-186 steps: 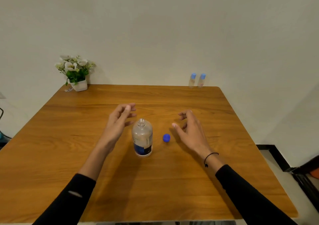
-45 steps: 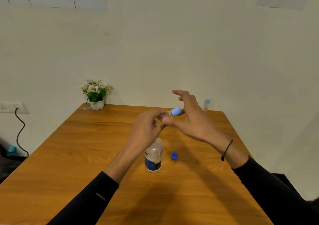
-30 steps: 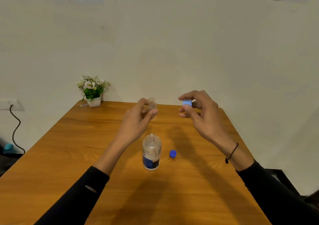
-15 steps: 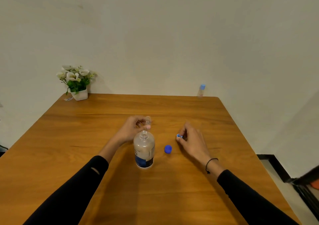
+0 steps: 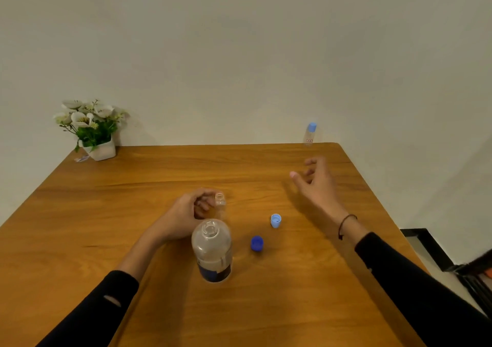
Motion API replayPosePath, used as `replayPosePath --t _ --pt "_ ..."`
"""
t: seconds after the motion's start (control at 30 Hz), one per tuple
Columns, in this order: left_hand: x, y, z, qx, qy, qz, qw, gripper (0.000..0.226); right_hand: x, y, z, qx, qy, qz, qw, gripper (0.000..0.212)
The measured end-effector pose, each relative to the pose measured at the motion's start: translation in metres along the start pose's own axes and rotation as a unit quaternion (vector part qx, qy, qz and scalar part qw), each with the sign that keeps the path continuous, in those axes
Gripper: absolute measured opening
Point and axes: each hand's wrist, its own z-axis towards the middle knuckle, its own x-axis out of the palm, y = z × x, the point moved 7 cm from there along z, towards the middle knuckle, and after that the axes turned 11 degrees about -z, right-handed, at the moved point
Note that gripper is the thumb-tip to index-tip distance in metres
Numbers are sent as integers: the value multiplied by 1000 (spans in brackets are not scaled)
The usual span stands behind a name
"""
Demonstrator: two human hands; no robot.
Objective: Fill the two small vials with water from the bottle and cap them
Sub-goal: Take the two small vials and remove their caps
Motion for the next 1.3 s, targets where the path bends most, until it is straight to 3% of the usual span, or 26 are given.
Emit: replayPosePath --t 0.17,0.3,0.43,0.53,0.63,0.9,1.0,1.1,1.2,1.3 --pt "-21 11 4 -36 -32 -77 996 78 12 -41 99 95 -56 33 993 73" --pt "-34 18 4 -36 -64 -100 992 78 25 -49 150 160 -54 28 985 94" --pt "-43 23 -1 -29 -94 -135 986 69 33 -50 181 204 -69 20 976 79" --pt "-51 21 -10 -19 -109 -145 983 65 30 -46 192 195 -85 -17 977 57" --pt "-58 11 -20 -2 -119 -144 982 65 25 -41 188 184 -83 -32 979 49" --pt "-53 -95 -50 130 -164 -153 966 51 -26 61 63 -10 -25 58 998 41" --pt "-33 -146 -70 187 -134 -147 962 58 -61 125 -7 -86 -2 83 993 42" --pt "-4 -184 -90 223 -119 -65 965 70 -87 174 -64 -144 15 125 982 39" --pt "11 -207 -107 242 -173 -2 955 72 -102 204 -108 -185 15 128 974 35" --pt "5 -216 -127 255 -266 2 930 49 -109 218 -139 -193 32 135 971 29"
